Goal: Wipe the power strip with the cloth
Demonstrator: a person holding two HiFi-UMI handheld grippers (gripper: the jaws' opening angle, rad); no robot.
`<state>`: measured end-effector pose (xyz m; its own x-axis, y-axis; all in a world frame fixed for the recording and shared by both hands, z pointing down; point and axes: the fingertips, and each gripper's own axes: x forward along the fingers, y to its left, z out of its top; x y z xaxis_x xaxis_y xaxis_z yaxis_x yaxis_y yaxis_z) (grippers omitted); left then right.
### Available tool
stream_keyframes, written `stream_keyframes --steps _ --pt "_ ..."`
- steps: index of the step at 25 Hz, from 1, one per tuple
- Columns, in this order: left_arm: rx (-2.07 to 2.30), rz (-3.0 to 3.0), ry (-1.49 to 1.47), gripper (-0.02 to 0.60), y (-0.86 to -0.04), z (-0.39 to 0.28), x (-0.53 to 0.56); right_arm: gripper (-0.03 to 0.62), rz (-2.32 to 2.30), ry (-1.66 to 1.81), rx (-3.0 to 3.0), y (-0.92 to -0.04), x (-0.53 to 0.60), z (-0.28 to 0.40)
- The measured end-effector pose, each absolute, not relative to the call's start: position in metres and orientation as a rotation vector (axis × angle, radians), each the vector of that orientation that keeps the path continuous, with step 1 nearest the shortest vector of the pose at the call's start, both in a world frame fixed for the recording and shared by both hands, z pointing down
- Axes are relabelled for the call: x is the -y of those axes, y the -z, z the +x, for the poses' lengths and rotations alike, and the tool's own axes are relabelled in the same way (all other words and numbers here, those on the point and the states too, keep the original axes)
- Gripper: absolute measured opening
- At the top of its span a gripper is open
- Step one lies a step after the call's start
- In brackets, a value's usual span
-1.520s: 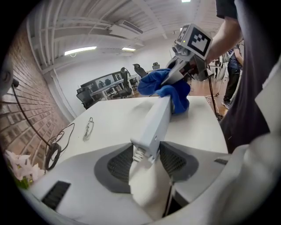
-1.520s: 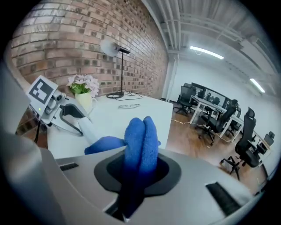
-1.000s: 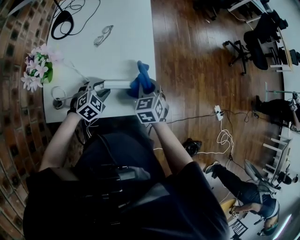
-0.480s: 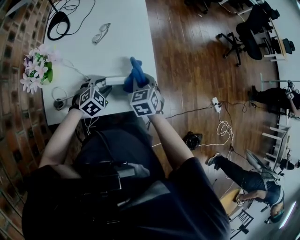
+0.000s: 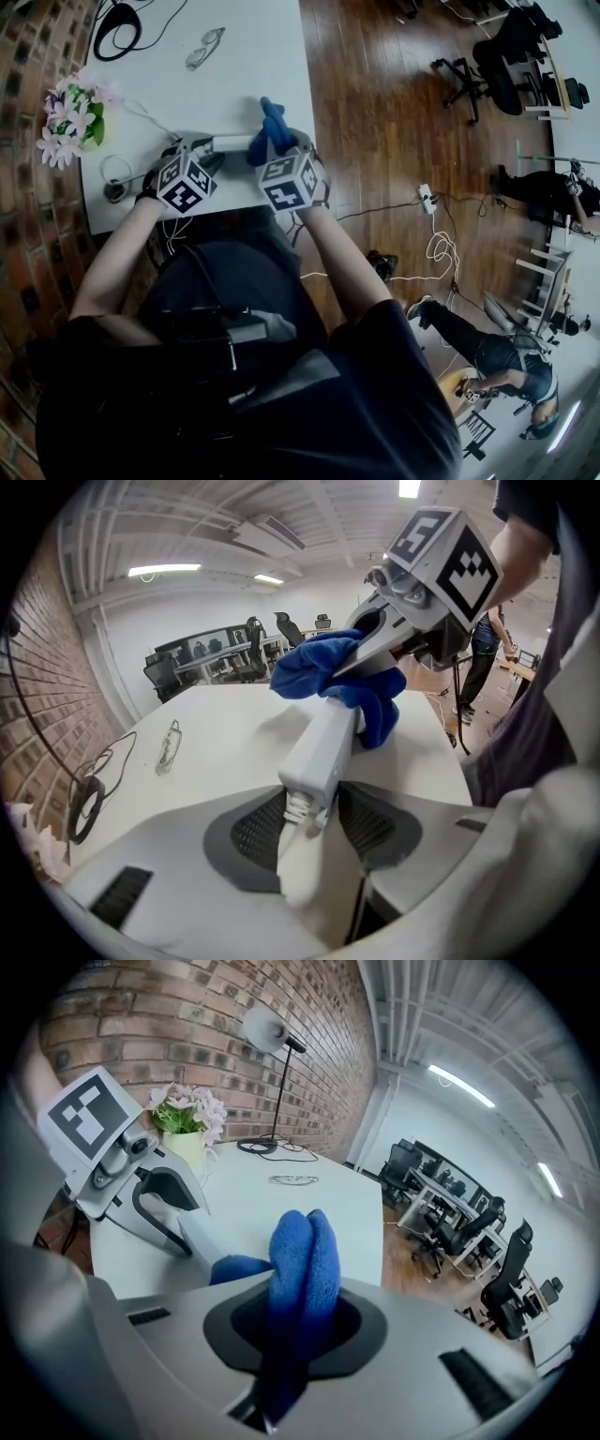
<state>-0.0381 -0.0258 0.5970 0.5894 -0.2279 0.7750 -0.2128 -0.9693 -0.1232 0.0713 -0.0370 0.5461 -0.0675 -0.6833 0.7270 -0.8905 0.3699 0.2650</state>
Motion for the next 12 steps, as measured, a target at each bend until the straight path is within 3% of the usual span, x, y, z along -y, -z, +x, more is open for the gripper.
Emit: stream_keyframes --steps 12 --pt "-0.39 -2.782 1.352 0.187 -0.598 -0.038 0.025 0.031 1.346 -0.326 1.846 -0.546 0.046 0.048"
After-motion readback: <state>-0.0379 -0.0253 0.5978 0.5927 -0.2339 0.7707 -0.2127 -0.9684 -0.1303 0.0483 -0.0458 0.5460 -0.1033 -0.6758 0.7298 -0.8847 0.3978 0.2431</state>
